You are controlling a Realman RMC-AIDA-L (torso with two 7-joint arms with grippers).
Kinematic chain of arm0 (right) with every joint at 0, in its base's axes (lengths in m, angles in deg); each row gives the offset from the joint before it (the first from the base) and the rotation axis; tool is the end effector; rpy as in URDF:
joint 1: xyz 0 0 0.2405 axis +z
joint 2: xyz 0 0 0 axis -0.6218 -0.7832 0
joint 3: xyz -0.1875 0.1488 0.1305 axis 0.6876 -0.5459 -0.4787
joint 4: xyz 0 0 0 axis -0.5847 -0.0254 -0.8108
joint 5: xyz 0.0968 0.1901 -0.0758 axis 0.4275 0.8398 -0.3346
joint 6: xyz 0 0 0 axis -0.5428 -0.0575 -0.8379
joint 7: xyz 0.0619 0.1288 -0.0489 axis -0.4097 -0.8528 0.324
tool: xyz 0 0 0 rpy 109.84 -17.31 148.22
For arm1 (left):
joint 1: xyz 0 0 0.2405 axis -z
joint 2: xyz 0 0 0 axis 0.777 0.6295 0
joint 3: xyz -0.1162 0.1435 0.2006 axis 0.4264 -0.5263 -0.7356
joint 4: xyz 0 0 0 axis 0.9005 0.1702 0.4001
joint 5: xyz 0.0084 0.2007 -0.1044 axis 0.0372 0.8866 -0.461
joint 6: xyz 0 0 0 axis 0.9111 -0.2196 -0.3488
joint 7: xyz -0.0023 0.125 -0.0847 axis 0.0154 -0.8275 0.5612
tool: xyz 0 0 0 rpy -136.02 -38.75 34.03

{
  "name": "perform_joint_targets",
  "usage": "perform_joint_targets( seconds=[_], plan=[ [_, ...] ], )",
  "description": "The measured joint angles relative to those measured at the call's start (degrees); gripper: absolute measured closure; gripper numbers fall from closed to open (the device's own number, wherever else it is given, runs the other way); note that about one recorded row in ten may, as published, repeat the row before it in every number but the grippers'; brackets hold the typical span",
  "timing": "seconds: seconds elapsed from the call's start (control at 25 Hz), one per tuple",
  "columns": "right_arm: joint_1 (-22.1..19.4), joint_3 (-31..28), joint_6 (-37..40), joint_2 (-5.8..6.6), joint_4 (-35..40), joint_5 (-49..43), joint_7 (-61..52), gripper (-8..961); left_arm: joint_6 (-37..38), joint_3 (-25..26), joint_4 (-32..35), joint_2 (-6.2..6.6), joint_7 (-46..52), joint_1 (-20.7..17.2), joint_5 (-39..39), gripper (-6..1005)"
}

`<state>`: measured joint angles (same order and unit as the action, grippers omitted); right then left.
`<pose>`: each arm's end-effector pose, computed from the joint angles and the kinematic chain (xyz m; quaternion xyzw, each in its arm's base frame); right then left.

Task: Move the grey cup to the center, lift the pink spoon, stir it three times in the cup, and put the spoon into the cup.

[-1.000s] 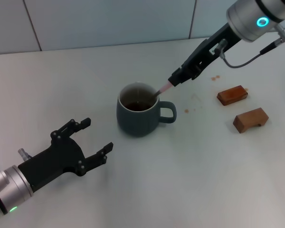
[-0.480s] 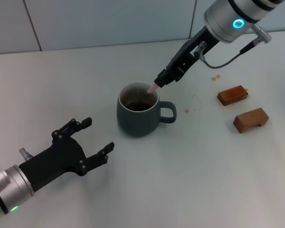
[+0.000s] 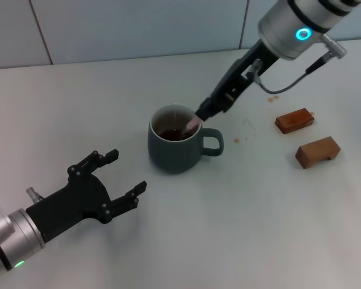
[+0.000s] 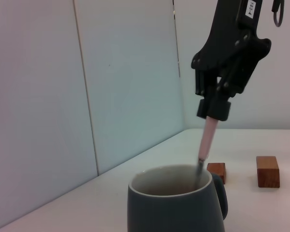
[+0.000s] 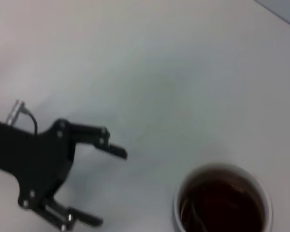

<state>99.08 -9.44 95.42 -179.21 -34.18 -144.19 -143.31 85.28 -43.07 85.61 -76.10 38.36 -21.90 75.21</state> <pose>0.0982 0.4452 -0.0034 -0.9551 0.2571 -0.1126 0.0943 -0.3170 0.3032 -0.0946 -0.9122 -0.0802 -0.2730 0.2950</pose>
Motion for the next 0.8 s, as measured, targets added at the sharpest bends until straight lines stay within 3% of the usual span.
perform_joint_targets(
  seconds=[0.12, 0.28, 0.52, 0.8],
  plan=[
    [0.48, 0.08, -2.7, -0.56, -0.25, -0.05, 0.13, 835, 0.02, 0.0, -0.32, 0.0, -0.06, 0.05, 0.0, 164],
    [0.88, 0.1, -5.09, -0.33, -0.18, -1.54, 0.06, 835, 0.03, 0.0, -0.61, 0.0, -0.21, 0.11, 0.0, 164],
    [0.62, 0.12, -1.48, 0.18, 1.12, -2.6, -0.79, 836, 0.01, 0.0, -0.61, 0.0, 0.01, 0.18, 0.0, 164],
    [1.41, 0.91, -0.4, -1.04, 1.66, -2.17, -0.6, 836, 0.03, 0.0, -0.61, 0.0, 0.01, 0.26, 0.0, 164]
  ],
)
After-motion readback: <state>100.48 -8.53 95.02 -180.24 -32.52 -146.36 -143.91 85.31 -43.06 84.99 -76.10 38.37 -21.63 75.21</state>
